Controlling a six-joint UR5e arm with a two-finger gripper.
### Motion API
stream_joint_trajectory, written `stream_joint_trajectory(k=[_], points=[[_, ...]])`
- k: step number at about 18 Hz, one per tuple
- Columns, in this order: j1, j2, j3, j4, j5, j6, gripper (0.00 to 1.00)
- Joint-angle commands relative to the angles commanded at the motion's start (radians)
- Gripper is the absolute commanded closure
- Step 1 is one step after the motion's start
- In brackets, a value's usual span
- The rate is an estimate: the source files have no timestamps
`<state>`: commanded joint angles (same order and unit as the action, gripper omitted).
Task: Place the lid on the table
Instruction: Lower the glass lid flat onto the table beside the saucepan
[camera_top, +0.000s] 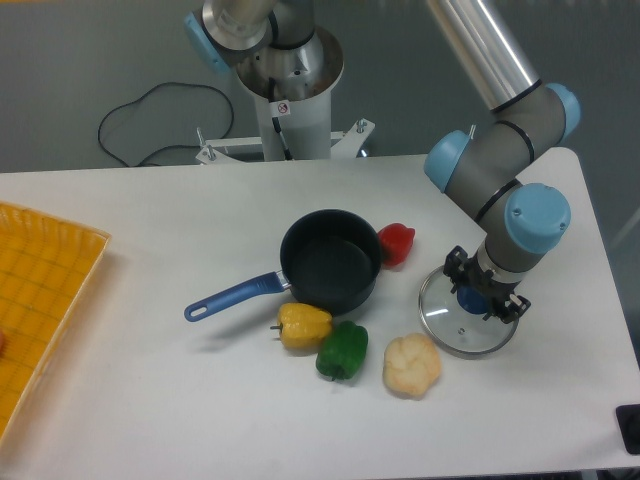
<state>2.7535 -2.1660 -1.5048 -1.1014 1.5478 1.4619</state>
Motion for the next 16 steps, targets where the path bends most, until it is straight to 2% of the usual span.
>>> stream_joint_trajectory(k=[8, 12, 15, 16], points=[[0.0, -0.009, 0.002, 0.014, 0.0, 0.0, 0.55], [0.0, -0.009, 0.0, 0.014, 0.0, 0.002, 0.51], [0.0, -0.009, 0.002, 0.014, 0.0, 0.0, 0.44], [0.0, -0.009, 0.002, 0.014, 0.0, 0.0, 0.39]])
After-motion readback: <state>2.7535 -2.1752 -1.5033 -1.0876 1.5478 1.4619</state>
